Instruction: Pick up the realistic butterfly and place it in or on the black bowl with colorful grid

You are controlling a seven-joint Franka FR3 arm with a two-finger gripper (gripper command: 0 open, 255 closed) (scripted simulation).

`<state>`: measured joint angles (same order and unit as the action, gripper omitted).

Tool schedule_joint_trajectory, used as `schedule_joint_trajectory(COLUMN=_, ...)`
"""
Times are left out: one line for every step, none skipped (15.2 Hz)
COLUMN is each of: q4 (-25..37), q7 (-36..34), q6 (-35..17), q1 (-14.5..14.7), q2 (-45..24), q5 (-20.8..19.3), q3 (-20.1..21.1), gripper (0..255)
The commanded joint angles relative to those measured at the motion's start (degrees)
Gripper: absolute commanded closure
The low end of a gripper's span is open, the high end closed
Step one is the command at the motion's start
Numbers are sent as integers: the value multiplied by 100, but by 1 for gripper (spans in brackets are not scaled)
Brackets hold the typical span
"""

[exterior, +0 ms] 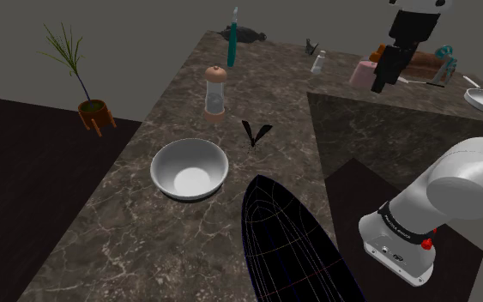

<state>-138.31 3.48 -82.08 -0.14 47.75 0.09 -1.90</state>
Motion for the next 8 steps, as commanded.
schedule_joint_trajectory(q4=0, q7=0, q6=0, q1=0, q2=0, q5=0, q3=0, gripper=0)
schedule_joint_trajectory(q4=-78, q7=-252, q6=-91, q1=-5, q2=-28, q5=125, q3=142, gripper=0)
schedule_joint_trajectory(q4=-148, q7=-501, q6=-187, q1=-10, q2=-68, q5=251, q3=287, gripper=0)
schedule_joint_trajectory(q4=-208, q7=-748, q6=-288, q1=-14, q2=-119, q5=375, q3=431, gripper=0)
schedule_joint_trajectory(q4=-260, q7=-994, q6=-395, q1=-17, q2=-182, q5=499, q3=575, gripper=0)
schedule_joint_trajectory(q4=-302, q7=-1238, q6=-506, q1=-19, q2=-258, q5=620, q3=719, gripper=0)
schedule_joint_trajectory(q4=-336, q7=-1479, q6=-622, q1=-23, q2=-344, q5=740, q3=864, gripper=0)
schedule_joint_trajectory(q4=-360, q7=-1720, q6=-742, q1=-24, q2=-443, q5=854, q3=1005, gripper=0)
